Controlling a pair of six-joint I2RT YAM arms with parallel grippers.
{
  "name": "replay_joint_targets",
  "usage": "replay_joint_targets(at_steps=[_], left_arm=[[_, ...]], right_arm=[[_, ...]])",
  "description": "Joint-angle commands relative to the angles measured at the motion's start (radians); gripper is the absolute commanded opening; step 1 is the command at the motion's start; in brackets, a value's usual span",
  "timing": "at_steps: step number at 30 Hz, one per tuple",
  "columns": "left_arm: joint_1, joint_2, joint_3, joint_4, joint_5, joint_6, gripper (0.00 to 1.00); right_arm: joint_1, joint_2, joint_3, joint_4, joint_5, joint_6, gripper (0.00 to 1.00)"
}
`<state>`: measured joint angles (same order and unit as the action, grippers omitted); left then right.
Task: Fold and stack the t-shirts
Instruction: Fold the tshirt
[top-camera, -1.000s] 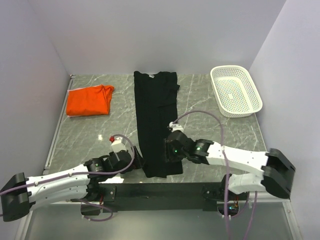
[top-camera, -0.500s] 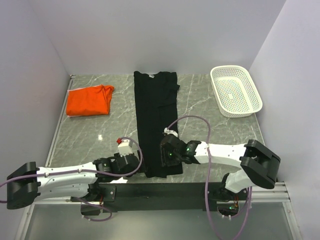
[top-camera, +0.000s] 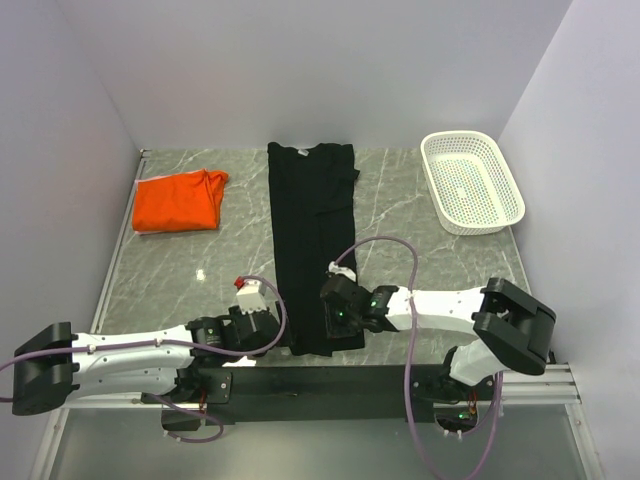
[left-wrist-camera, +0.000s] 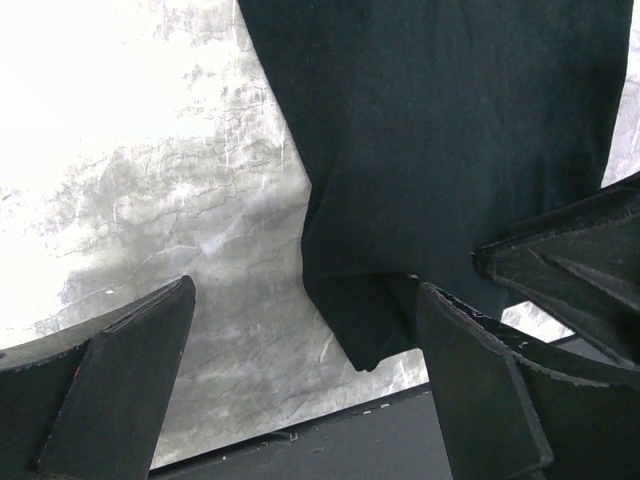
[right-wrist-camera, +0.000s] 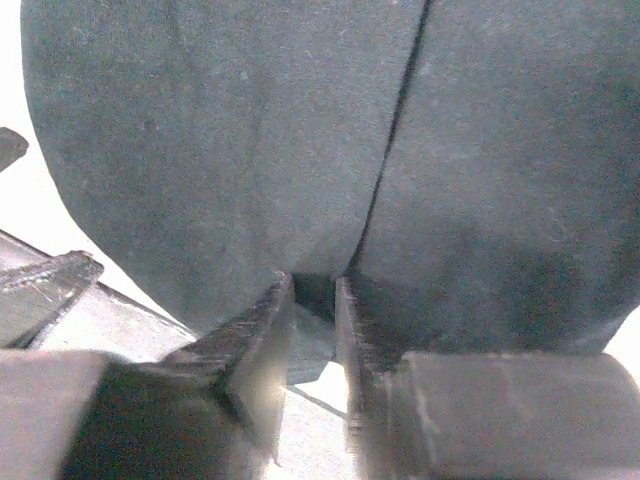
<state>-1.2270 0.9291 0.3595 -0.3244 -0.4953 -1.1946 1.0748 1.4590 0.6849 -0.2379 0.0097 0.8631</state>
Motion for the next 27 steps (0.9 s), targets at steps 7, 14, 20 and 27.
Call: replay_joint_targets(at_steps=[7, 14, 20, 27], left_arm=[[-0.031, -0.022, 0.021, 0.018, -0.052, -0.002, 0.98], [-0.107, 0.049, 0.062, 0.012, -0.127, 0.029, 0.96], [-0.157, 0.141, 0.128, -0.062, -0.180, -0.006, 0.95], [-0.184, 0.234, 0.188, -0.155, -0.209, -0.071, 0.94]], right_arm=[[0.013, -0.012, 0.008, 0.014, 0.002, -0.001, 0.00], [-0.010, -0.081, 0.088, -0.113, 0.075, -0.048, 0.00], [-0.041, -0.103, 0.105, -0.147, 0.090, -0.073, 0.00], [-0.055, -0.054, 0.099, -0.150, 0.088, -0.082, 0.00]])
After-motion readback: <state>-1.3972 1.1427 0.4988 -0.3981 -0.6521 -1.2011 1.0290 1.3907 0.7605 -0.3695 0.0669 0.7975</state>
